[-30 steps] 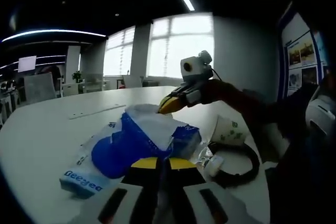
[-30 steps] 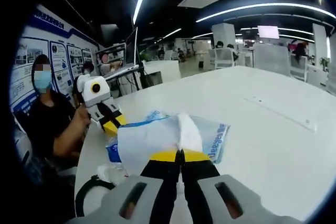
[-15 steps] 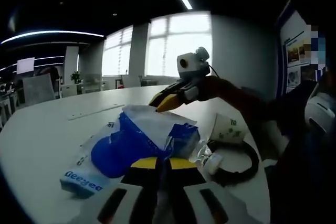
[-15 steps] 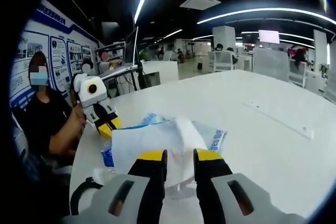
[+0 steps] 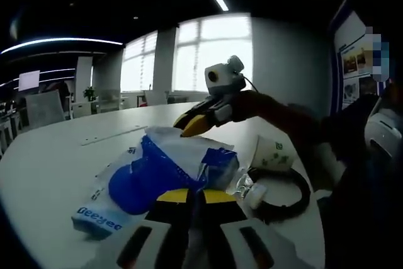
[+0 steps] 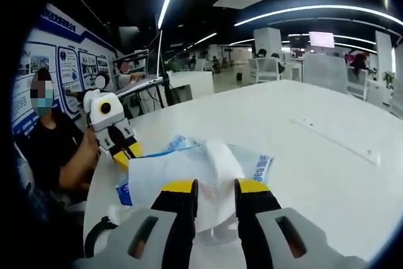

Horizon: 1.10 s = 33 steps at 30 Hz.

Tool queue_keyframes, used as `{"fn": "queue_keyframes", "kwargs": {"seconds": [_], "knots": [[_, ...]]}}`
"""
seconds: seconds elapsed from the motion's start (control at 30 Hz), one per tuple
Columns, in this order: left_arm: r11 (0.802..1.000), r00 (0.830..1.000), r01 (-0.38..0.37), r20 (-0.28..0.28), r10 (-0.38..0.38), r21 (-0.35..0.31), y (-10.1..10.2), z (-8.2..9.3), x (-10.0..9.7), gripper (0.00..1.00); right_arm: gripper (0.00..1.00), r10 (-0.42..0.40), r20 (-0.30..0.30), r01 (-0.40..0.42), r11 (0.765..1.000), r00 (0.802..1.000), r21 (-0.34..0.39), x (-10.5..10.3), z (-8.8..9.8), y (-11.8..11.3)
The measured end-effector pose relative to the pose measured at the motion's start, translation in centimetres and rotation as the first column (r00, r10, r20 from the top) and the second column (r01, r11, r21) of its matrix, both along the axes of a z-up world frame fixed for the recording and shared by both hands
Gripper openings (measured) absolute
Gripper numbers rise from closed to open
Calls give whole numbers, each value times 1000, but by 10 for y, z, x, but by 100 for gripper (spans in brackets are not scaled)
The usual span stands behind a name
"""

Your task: Arrange the tabletop items into an orderly group along one side of the table until the central work area is clear of visible clutter.

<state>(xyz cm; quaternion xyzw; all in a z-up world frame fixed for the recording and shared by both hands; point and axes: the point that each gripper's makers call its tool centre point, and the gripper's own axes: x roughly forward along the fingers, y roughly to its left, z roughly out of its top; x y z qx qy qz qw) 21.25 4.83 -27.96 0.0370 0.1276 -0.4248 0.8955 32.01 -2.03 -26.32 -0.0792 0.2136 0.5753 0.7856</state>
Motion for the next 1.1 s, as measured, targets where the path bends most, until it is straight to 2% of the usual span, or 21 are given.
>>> {"fn": "queue_keyframes", "kwargs": {"seconds": [0.13, 0.33, 0.5, 0.6, 0.73, 1.1], "knots": [[1000, 1000, 3, 3, -3, -5, 0, 1, 1, 3, 21, -3, -22, 3, 1000, 1000, 1, -2, -5, 1], [1000, 1000, 5, 7, -5, -8, -2, 0, 1, 2, 15, -9, -25, 9, 1000, 1000, 1, -13, -5, 0], [1000, 1000, 7, 14, -7, 1, -3, -1, 1, 1, 9, -10, -5, 10, 1000, 1000, -12, -16, -5, 0], [1000, 1000, 1, 21, -1, 6, -2, -1, 1, 0, 7, -7, 5, 7, 1000, 1000, -17, -26, -5, 0], [1000, 1000, -7, 26, 7, 4, -1, 0, 2, 0, 1, -12, 18, 12, 1000, 1000, -13, -11, -1, -1], [1000, 999, -24, 48, 24, 3, 1, 5, 2, 0, 0, -18, 28, 18, 999, 999, -29, -9, -2, 0]]}}
